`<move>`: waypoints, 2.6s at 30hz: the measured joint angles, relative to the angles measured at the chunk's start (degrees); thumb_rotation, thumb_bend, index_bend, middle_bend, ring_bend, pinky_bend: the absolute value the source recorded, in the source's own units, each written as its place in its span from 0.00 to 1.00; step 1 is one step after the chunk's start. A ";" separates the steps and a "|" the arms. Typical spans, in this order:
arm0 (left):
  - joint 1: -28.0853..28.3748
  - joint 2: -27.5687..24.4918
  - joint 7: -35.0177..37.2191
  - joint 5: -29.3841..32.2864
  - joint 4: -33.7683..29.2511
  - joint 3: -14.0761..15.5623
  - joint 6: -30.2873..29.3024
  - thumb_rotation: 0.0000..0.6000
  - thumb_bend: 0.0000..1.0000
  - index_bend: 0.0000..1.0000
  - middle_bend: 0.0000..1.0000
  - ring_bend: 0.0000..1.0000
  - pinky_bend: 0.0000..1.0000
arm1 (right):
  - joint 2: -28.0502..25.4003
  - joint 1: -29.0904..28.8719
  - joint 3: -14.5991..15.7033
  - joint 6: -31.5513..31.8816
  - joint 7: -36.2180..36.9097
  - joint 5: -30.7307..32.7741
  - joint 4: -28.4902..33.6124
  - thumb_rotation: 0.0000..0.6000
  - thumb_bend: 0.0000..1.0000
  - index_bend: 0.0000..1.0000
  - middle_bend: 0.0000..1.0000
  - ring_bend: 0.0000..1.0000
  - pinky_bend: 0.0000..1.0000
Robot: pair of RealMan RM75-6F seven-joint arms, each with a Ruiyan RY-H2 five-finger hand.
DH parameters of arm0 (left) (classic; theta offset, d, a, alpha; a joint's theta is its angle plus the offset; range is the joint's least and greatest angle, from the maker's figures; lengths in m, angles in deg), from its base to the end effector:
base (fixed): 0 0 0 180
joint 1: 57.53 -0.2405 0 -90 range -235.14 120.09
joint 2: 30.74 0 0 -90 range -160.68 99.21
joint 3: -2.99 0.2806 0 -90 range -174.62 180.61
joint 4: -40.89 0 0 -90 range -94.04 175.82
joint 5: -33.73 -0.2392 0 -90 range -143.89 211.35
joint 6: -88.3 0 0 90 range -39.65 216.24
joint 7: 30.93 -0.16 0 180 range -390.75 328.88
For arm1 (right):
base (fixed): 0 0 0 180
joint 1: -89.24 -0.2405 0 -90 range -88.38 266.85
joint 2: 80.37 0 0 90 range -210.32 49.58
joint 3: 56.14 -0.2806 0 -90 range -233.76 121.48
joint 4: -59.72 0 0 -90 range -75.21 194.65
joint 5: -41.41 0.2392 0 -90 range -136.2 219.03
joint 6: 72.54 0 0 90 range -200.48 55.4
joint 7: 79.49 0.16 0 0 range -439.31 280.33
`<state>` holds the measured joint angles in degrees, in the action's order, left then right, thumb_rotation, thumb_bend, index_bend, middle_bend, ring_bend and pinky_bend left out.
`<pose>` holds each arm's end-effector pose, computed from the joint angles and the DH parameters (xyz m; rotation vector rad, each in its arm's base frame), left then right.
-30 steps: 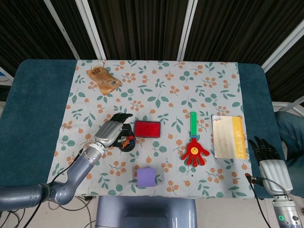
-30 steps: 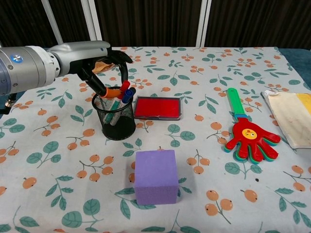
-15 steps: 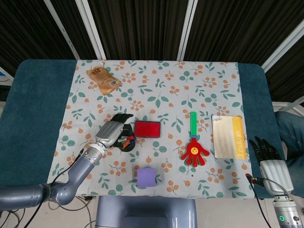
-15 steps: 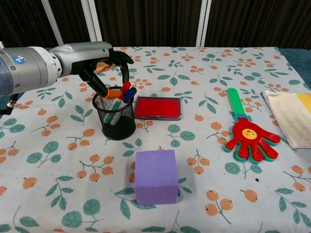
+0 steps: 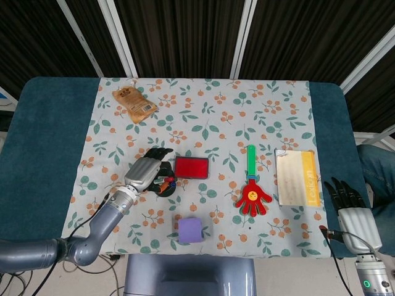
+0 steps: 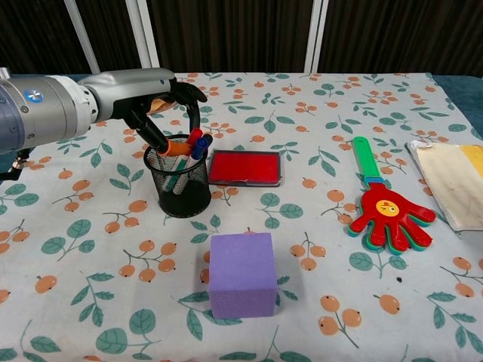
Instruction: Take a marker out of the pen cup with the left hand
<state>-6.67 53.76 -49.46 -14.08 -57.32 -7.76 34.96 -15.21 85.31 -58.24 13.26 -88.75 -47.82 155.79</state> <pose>-0.0971 0.3688 -0.0474 -1.8981 -1.2379 -0.9855 -0.3225 -0.1912 0.1270 1.4548 -0.8273 0.8677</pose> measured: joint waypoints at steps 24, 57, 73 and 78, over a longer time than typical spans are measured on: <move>-3.35 -10.97 6.49 -4.87 -11.16 -3.20 -2.43 1.00 0.42 0.57 0.08 0.00 0.00 | 0.21 -0.08 0.06 0.01 -0.44 -0.35 0.23 1.00 0.03 0.01 0.00 0.00 0.15; -14.78 -22.69 59.02 -30.74 1.80 2.09 13.38 1.00 0.42 0.57 0.09 0.00 0.00 | 0.51 -0.12 0.03 -0.10 -1.27 -0.08 0.13 1.00 0.03 0.01 0.00 0.00 0.15; -11.10 -15.13 51.51 -17.50 5.75 0.57 16.32 1.00 0.42 0.53 0.09 0.00 0.00 | 0.70 -0.33 0.07 -0.57 -1.27 0.00 0.07 1.00 0.03 0.01 0.00 0.00 0.15; -10.01 -12.99 48.09 -13.25 6.57 -0.11 16.11 1.00 0.42 0.51 0.09 0.00 0.00 | 0.69 -0.30 0.06 -0.48 -1.27 0.03 0.04 1.00 0.03 0.01 0.00 0.00 0.15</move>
<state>-16.68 40.77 -1.37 -27.32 -50.75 -7.87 51.08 -14.52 85.00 -58.19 12.79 -90.01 -47.79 155.82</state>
